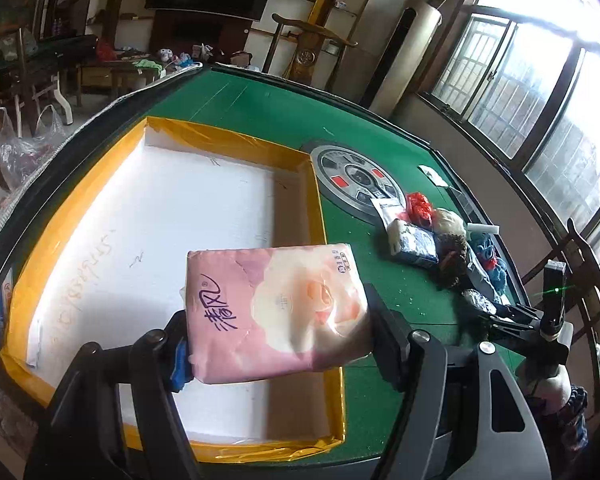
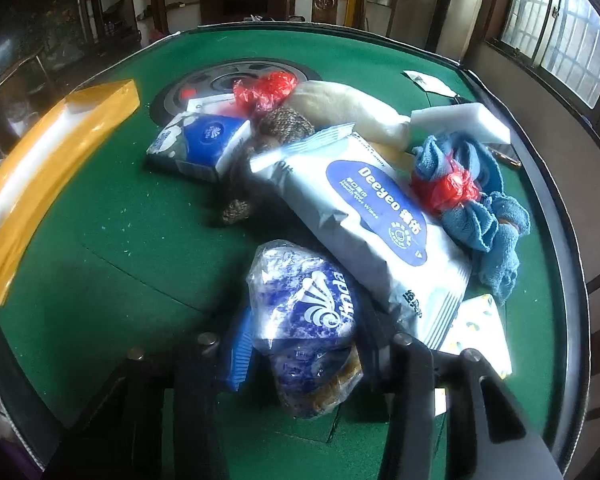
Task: Organize soft objects
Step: 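Carry the pink pack and blue-patterned bag into the yellow tray and release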
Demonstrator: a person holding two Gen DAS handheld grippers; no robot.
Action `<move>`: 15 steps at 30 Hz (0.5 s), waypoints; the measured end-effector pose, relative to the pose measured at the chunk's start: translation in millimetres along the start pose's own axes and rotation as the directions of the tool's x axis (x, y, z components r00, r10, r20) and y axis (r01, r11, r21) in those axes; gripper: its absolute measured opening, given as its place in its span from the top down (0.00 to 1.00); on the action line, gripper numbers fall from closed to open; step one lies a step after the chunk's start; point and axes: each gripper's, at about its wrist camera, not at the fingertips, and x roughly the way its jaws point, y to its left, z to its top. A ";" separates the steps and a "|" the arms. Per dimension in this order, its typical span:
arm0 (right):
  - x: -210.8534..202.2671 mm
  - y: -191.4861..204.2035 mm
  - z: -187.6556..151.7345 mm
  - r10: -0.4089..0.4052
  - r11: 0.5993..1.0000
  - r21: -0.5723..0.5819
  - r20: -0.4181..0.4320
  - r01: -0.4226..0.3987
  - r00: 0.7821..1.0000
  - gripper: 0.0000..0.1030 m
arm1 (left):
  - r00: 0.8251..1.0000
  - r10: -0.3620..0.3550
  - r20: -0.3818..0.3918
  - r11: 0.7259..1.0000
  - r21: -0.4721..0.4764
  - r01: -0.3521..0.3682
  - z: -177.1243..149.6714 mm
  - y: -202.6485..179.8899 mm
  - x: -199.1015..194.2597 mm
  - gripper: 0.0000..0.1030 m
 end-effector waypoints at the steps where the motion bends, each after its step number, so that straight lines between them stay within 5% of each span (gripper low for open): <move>1: -2.2 -1.3 0.8 0.017 1.000 0.019 0.000 -0.017 1.000 0.61 | 1.000 0.009 0.002 1.000 -0.004 -0.009 0.7 3.5 -0.9 0.33; 7: -46.4 24.5 26.7 0.171 0.984 0.026 0.075 -0.174 0.982 0.61 | 1.000 0.017 -0.005 0.999 -0.029 -0.017 14.7 22.8 -1.3 0.33; 12: -43.8 76.2 89.2 0.412 0.908 0.039 0.086 -0.416 0.907 0.61 | 1.000 -0.001 -0.013 0.999 -0.043 0.001 47.9 27.5 11.2 0.33; 15: -14.4 119.0 129.4 0.489 0.869 0.057 0.062 -0.492 0.870 0.61 | 1.000 0.002 0.010 0.998 -0.065 -0.002 72.6 29.0 25.4 0.33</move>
